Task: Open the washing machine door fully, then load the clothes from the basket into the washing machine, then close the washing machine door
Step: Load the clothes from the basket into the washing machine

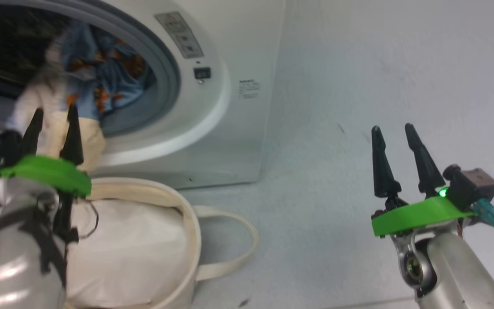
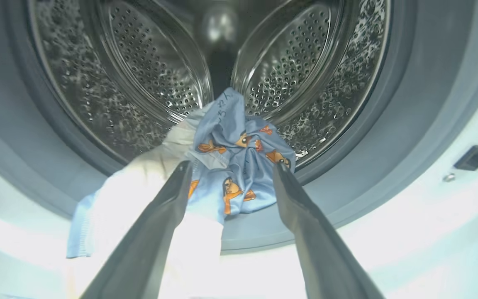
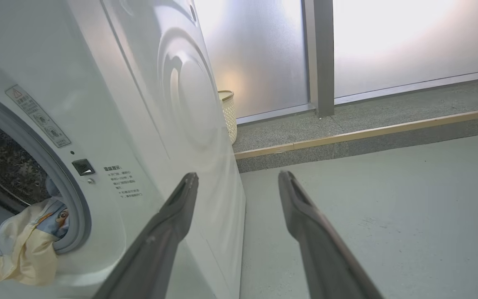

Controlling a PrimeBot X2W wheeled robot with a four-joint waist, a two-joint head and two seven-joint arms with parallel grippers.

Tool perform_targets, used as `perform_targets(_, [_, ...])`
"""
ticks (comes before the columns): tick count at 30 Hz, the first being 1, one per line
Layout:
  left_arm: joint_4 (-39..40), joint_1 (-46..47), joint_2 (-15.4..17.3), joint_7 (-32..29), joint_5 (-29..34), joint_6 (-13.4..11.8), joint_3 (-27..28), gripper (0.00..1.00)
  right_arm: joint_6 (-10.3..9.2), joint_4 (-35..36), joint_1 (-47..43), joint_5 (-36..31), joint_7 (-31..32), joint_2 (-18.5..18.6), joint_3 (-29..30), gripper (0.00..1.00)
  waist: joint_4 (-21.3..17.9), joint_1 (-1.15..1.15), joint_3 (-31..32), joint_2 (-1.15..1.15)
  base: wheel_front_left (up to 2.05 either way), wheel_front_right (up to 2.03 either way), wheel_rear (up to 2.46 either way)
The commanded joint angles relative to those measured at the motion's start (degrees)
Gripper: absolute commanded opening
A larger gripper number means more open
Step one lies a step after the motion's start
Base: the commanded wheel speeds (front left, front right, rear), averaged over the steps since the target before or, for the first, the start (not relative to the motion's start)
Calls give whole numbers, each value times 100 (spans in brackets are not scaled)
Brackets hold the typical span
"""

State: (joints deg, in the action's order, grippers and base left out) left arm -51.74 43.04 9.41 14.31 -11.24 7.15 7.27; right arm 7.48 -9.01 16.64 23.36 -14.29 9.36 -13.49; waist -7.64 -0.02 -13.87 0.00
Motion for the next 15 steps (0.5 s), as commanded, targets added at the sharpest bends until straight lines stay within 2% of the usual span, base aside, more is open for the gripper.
perform_targets(1, [372, -92, 279, 68, -76, 19, 186, 100, 1, 133, -88, -14, -71, 14, -119, 100, 252, 2, 332, 0, 0, 0, 0])
perform_targets(8, [1725, -1496, 352, 68, -511, 32, -34, 100, 1, 12, -387, -115, -71, 98, 86, 100, 631, 2, 769, 0, 0, 0, 0])
perform_targets(15, [2334, -2186, 287, 68, -576, 33, -163, 100, 1, -26, -516, -223, -71, 114, 66, 100, 744, 2, 917, 0, 0, 0, 0])
